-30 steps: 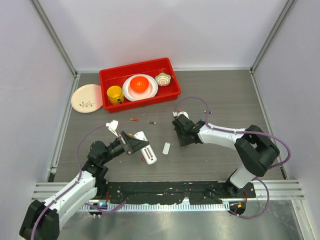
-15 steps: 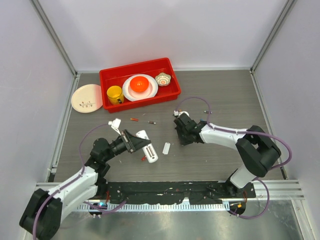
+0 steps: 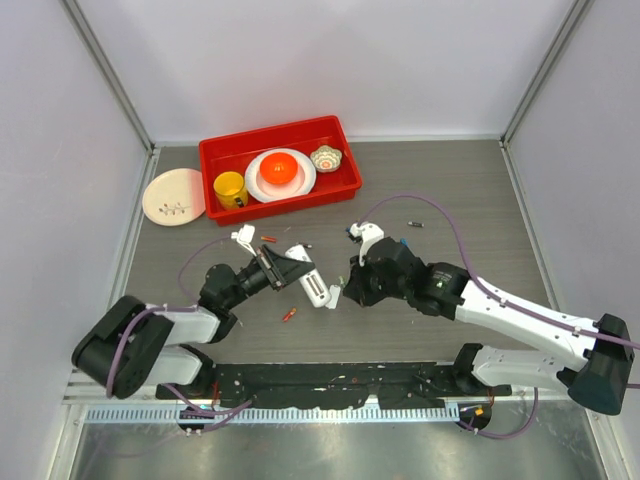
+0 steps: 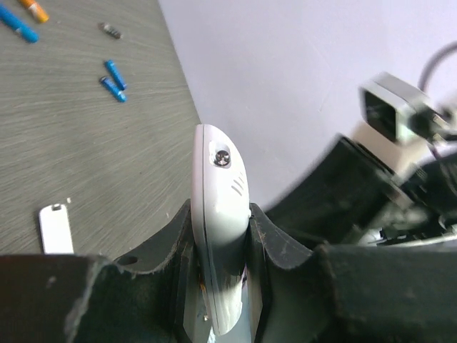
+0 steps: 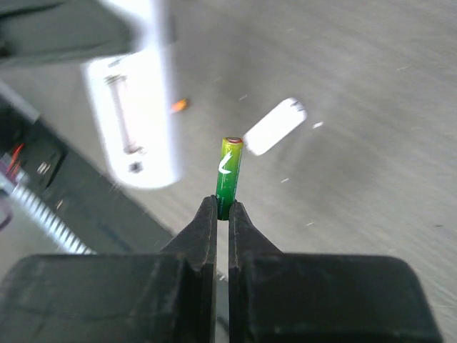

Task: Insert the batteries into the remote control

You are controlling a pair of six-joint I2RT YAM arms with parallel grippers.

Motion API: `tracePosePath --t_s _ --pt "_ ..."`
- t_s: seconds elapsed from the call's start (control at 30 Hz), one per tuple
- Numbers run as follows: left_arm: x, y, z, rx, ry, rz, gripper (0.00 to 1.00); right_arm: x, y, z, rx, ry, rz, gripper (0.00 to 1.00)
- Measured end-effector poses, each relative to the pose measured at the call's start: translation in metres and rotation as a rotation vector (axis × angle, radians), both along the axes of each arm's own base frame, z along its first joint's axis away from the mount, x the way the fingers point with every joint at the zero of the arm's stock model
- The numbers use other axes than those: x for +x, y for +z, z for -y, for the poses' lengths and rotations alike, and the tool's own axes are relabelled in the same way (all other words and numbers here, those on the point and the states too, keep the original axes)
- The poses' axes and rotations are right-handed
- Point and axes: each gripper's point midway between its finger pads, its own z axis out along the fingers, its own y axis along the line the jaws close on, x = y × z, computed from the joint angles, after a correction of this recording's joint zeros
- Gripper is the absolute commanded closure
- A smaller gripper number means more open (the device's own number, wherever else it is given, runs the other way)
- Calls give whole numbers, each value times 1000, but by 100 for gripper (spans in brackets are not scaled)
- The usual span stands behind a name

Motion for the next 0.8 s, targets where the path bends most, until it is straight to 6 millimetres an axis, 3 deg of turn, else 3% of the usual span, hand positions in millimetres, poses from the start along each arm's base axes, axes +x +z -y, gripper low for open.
tracePosePath --t_s 0.1,0.17,0.23,0.47,0.8 --pt "6 -19 5 7 -4 -84 100 -33 7 -13 12 114 -49 99" --pt "5 -29 8 21 -14 -115 100 -45 12 -16 12 154 -80 99" --pt "0 -27 12 18 -33 -107 100 -51 19 -19 25 179 -97 99" --pt "-9 -7 18 -16 -88 -43 100 -62 37 -31 76 242 -129 99" --pt "-16 -2 21 -22 -128 -23 100 -69 18 -42 32 283 -200 99"
